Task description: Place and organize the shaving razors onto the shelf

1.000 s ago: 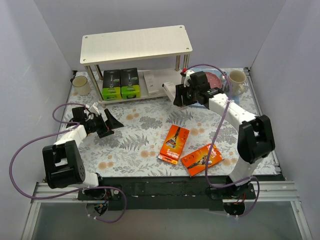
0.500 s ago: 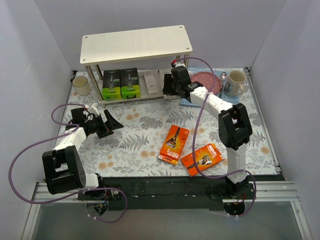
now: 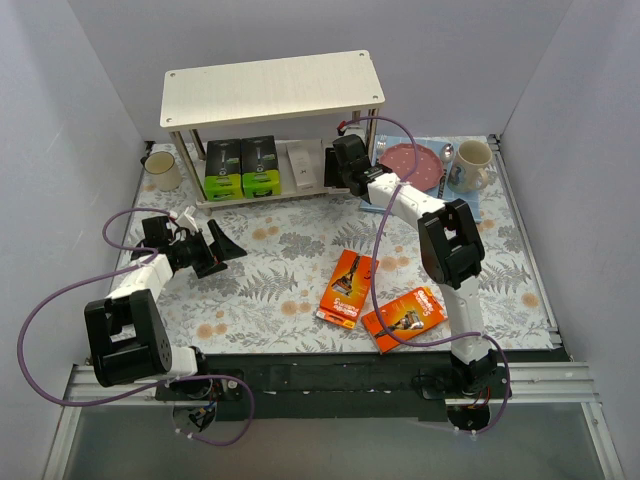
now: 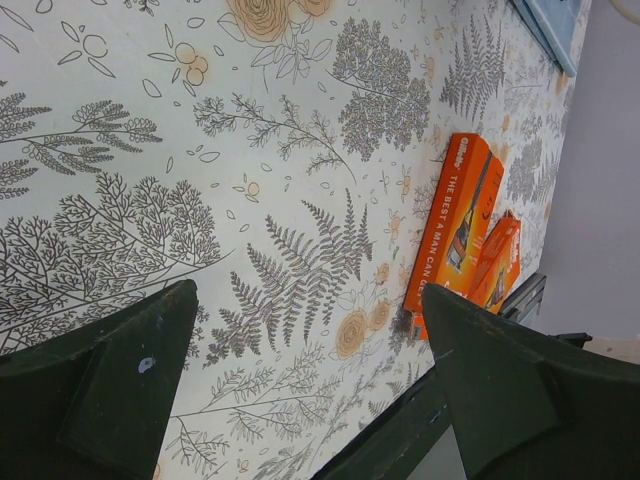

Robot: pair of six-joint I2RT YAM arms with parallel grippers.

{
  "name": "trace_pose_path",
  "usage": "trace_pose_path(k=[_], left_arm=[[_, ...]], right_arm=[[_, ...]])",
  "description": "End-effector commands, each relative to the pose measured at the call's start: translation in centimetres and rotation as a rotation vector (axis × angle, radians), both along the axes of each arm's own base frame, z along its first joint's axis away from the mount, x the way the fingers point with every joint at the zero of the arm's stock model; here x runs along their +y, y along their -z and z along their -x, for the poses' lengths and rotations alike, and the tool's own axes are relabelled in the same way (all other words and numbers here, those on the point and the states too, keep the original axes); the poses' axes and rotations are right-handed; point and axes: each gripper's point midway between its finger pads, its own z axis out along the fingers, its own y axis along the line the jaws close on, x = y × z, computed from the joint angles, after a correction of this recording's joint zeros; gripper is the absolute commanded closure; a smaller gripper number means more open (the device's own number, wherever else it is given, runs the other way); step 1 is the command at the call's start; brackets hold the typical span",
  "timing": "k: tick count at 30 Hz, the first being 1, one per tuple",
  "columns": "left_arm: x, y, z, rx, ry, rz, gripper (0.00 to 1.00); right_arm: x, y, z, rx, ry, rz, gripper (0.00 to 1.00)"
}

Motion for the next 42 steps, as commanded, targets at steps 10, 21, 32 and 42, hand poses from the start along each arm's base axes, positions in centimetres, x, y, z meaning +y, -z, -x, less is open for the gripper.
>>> trace_pose_path(k=[10,21,32,42], left_arm=[[0.1,-0.9,-0.7,-0.021,0.004,0.018,0.05],[0.2,-0.5,-1.1,-0.01,0.009,0.017,0.05],[0.2,-0.4,-1.2,-0.013,0.006,0.028,0.05],[0.1,-0.5,-1.8,-0.036,-0.008,0.045,0.05]], right_arm=[[1.0,-0.8,-3.7,-0.128,0.022,0.005,0.47],[1.9,0.5,-3.8,-0.122,-0.01,0.012,0.36],[2.5,-1.8,-2.9,-0.145,-0.066,-0.009,0.06],[0.8,-7.3,-0.6,-0.19,-0.047,-0.039,0.06]])
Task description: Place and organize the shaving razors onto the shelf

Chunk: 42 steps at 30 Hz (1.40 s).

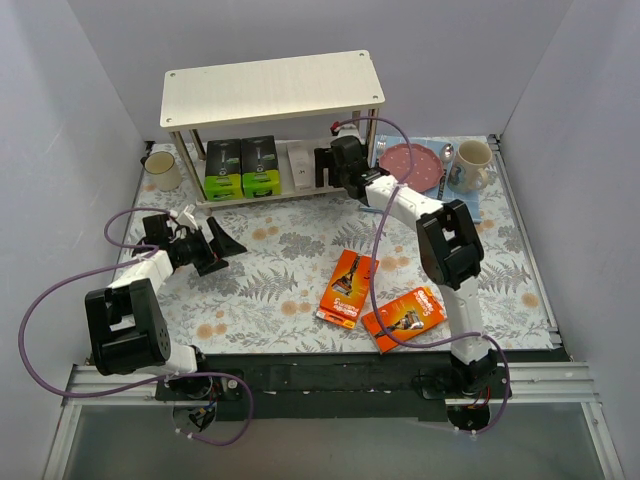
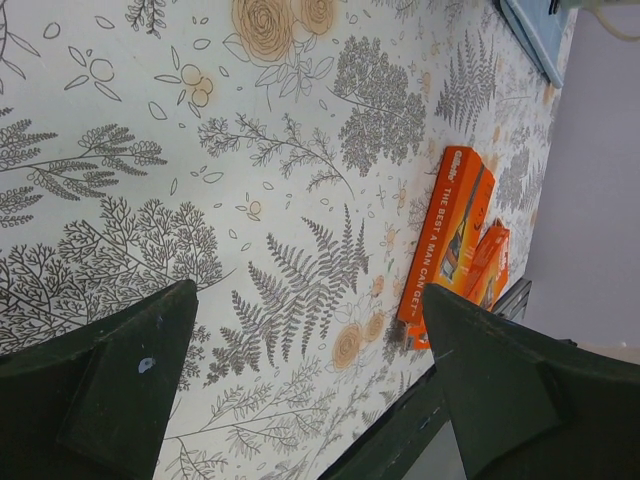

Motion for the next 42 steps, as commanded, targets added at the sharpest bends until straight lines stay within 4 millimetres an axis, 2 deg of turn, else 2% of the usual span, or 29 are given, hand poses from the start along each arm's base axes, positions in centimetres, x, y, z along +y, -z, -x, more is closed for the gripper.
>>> trace_pose_path(k=[1,2,4,5,7,11,14,15,17,18,19,20,21,22,23,24,25,26,28,29,31,35,36,38,39,40,42], left_arm=[[0.0,-0.9,-0.8,-0.052,0.0,0.015,0.05],[0.0,-0.9,-0.8,-0.052,0.0,0.015,0.05],[0.0,-0.9,-0.8,-0.051,0.001,0.02,0.05],[-0.1,-0.8,-0.8,-0.046,0.0,0.023,0.05],[-0.1,-1.0,-0.8,-0.054,0.004,0.027,0.05],[-0.3,-1.5,-0.9,-0.07,0.016,0.038,0.05],[-0.4,-1.9,-0.9,-0.084,0.031,0.038,0.05],[-0.3,-1.9,-0.9,-0.084,0.032,0.033,0.06],[-0.3,-1.6,-0.8,-0.084,0.04,0.023,0.07],[-0.6,-1.8,-0.6,-0.085,0.057,0.036,0.07],[-0.7,-2.0,-0.5,-0.094,0.069,0.034,0.07],[-1.2,-2.3,-0.4,-0.113,0.099,0.029,0.07],[-1.8,-2.5,-0.1,-0.114,0.125,0.036,0.07],[-2.4,-2.6,0.2,-0.121,0.157,0.034,0.07],[-4.0,-2.8,0.9,-0.122,0.219,0.036,0.08],[-4.9,-2.6,1.6,-0.12,0.264,0.029,0.08],[-6.8,-2.5,2.6,-0.117,0.341,0.031,0.08],[-7.6,-2.3,3.2,-0.114,0.376,0.032,0.09],[-9.8,-1.4,4.6,-0.086,0.464,0.034,0.09],[-11.3,-1.1,5.6,-0.077,0.524,0.034,0.09],[-12.9,-0.5,6.4,-0.049,0.595,0.03,0.09],[-15.1,1.0,7.6,0.009,0.695,0.028,0.14],[-15.7,1.1,7.9,0.008,0.717,0.035,0.16],[-17.0,2.0,10.1,0.051,0.78,0.079,0.2],[-17.5,2.3,10.3,0.034,0.795,0.087,0.23],[-17.7,2.9,11.6,0.057,0.812,0.104,0.24],[-18.2,2.9,12.1,0.075,0.807,0.157,0.26]], right_arm=[[-0.7,-7.3,0.6,-0.111,0.015,-0.073,0.06],[-0.9,-7.0,1.0,-0.101,0.013,-0.066,0.06],[-1.4,-7.6,1.6,-0.104,0.014,-0.066,0.06],[-1.8,-7.0,2.1,-0.091,0.013,-0.057,0.06],[-2.2,-7.7,2.9,-0.089,0.001,-0.063,0.06],[-3.7,-6.7,5.0,-0.049,-0.022,-0.044,0.06],[-5.1,-5.1,7.6,-0.024,-0.094,0.035,0.03],[-6.4,-4.2,9.1,-0.018,-0.13,0.1,0.02],[-7.6,-3.5,10.6,-0.019,-0.176,0.158,0.02],[-8.3,-4.5,11.4,-0.048,-0.203,0.182,0.02],[-9.0,-2.8,13.0,-0.001,-0.234,0.185,0.02],[-10.2,-2.4,13.6,0.018,-0.251,0.209,0.02],[-11.1,-3.3,14.4,0.012,-0.258,0.205,0.02],[-11.8,-2.5,15.5,0.05,-0.265,0.194,0.02],[-13.5,-2.0,16.2,0.099,-0.243,0.179,0.02],[-14.2,-2.8,16.9,0.1,-0.238,0.142,0.02],[-14.0,-2.7,17.8,0.136,-0.257,0.068,0.02],[-15.5,-1.5,18.6,0.186,-0.234,0.04,0.04],[-15.3,-1.7,20.0,0.197,-0.291,-0.047,0.06],[-15.9,-1.0,20.5,0.213,-0.289,-0.067,0.06],[-15.8,-1.5,20.8,0.198,-0.313,-0.12,0.06],[-15.0,-1.1,22.3,0.219,-0.347,-0.194,0.06],[-14.9,-0.4,23.0,0.24,-0.346,-0.213,0.06],[-14.3,0.1,23.7,0.252,-0.373,-0.252,0.06],[-14.2,1.2,24.7,0.288,-0.375,-0.275,0.06],[-14.1,1.7,25.0,0.292,-0.376,-0.285,0.06],[-14.0,2.5,25.8,0.323,-0.369,-0.312,0.06]])
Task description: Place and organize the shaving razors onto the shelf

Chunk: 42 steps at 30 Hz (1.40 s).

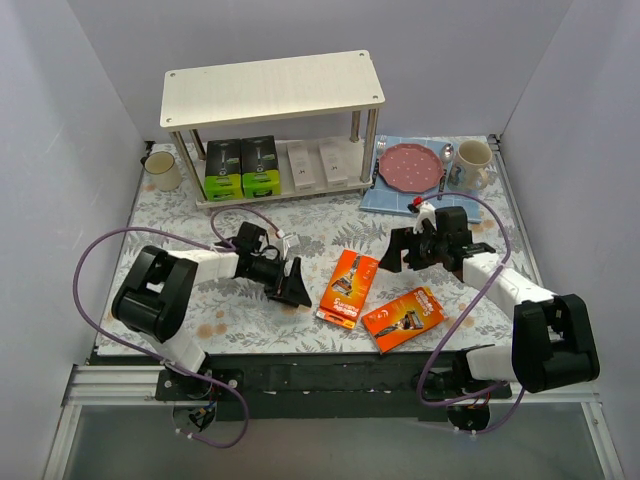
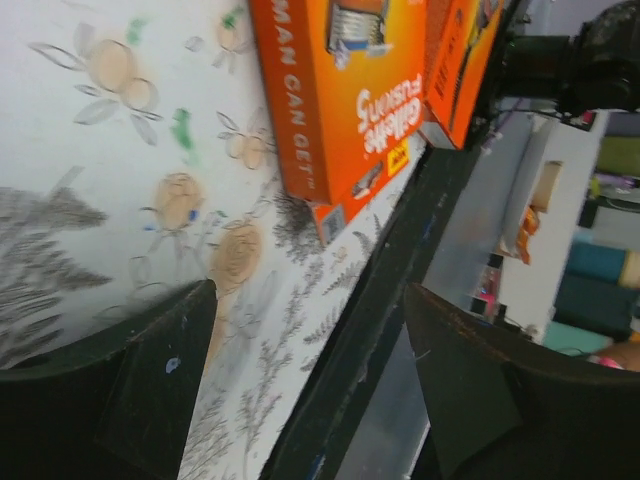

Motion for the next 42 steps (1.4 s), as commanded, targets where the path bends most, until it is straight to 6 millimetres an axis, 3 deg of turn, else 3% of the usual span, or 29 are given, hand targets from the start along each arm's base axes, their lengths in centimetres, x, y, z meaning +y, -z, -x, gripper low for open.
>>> trace_pose_path(k=[1,4,11,20,30,33,36,38,42], left_arm=[[-1.2,0.2,2.7,0.064,0.038,0.092,0.3],[-1.4,1.0,3.2,0.12,0.001,0.097,0.36],[-2.2,1.9,3.4,0.121,-0.073,0.124,0.37],[-3.1,3.0,2.1,0.221,-0.153,0.092,0.39],[-4.3,3.8,1.8,0.258,-0.144,0.087,0.59],[-4.5,4.4,1.5,0.266,-0.16,0.064,0.78],[-4.7,4.2,1.3,0.269,-0.156,0.07,0.89],[-5.0,3.6,0.8,0.26,-0.16,0.086,0.99],[-5.8,-0.2,-1.0,0.167,-0.149,0.148,1.0]], right_arm=[[1.5,0.6,2.1,0.043,-0.032,-0.12,0.05],[1.8,1.6,3.6,0.098,-0.047,-0.156,0.05],[1.5,2.4,5.2,0.12,-0.041,-0.159,0.05],[0.8,2.4,5.2,0.111,-0.014,-0.119,0.04],[1.1,1.8,4.6,0.1,-0.003,-0.142,0.04],[1.3,1.6,4.3,0.105,-0.005,-0.152,0.04],[1.7,1.6,4.1,0.12,-0.011,-0.167,0.04],[1.9,1.7,3.8,0.137,-0.009,-0.172,0.03],[3.1,0.5,3.0,0.129,-0.051,-0.197,0.02]])
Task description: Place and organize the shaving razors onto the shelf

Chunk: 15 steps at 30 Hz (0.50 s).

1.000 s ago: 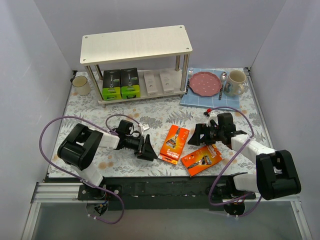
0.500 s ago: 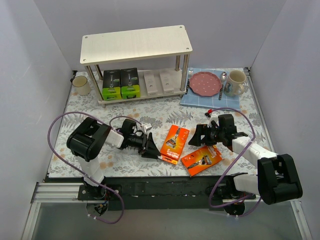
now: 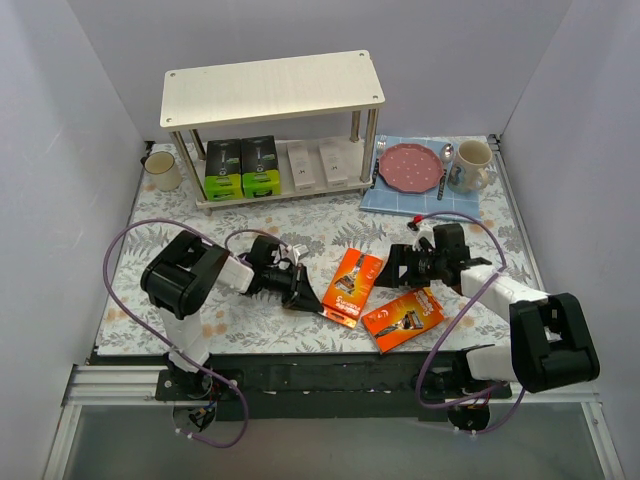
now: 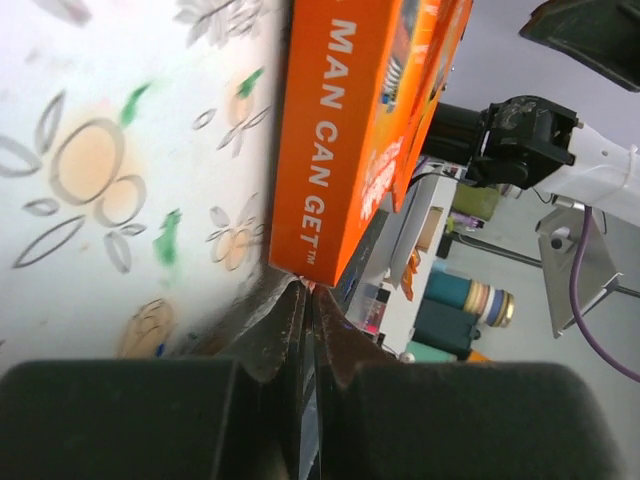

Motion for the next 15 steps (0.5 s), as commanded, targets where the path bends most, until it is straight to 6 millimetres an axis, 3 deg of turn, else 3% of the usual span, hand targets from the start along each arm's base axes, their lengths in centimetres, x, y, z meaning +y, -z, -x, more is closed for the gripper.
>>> trace_pose_path(k=[1,6,10,15], left_arm=[[-1.1,-4.2,-2.7,-0.168,-0.026,0.042,1.0],[-1.3,-7.6,-3.8,-0.189,-0.03,0.1,1.0],[-0.9,-9.1,-6.4,-0.176,-0.158,0.138,1.0],[-1.1,-10.3,-8.4,-0.19,-0.283,0.16,1.0]], right_arm=[[2.2,-3.3,-2.3,-0.066,-0.052,-0.078,0.02],[4.6,-6.5,-4.9,-0.084,-0.053,-0.179,0.02],[4.7,-7.1,-6.3,-0.032,-0.021,-0.215,0.02],[4.8,-6.0,-4.7,0.126,0.019,-0.281,0.02]])
